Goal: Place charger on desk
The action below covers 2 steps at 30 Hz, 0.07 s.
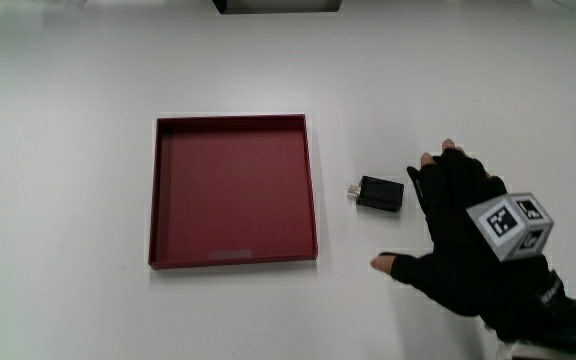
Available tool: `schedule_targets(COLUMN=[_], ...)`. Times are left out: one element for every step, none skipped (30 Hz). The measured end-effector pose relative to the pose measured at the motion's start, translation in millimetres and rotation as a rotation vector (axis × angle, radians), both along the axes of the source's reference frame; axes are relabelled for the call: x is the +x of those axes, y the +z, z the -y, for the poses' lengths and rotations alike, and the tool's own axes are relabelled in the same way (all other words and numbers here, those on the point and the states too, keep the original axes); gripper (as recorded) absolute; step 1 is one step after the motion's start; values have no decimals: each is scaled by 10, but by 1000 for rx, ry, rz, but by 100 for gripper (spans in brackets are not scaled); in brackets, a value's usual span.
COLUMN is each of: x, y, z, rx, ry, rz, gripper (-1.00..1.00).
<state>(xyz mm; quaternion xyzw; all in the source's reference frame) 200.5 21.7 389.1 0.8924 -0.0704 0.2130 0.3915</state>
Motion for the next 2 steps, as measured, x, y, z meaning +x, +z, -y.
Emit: schedule_targets(x=[3, 0], y=[-1, -18], z=[-29, -58], rx=[33, 34], ry=[-21, -28], rz=[19, 17], gripper=[-100, -100])
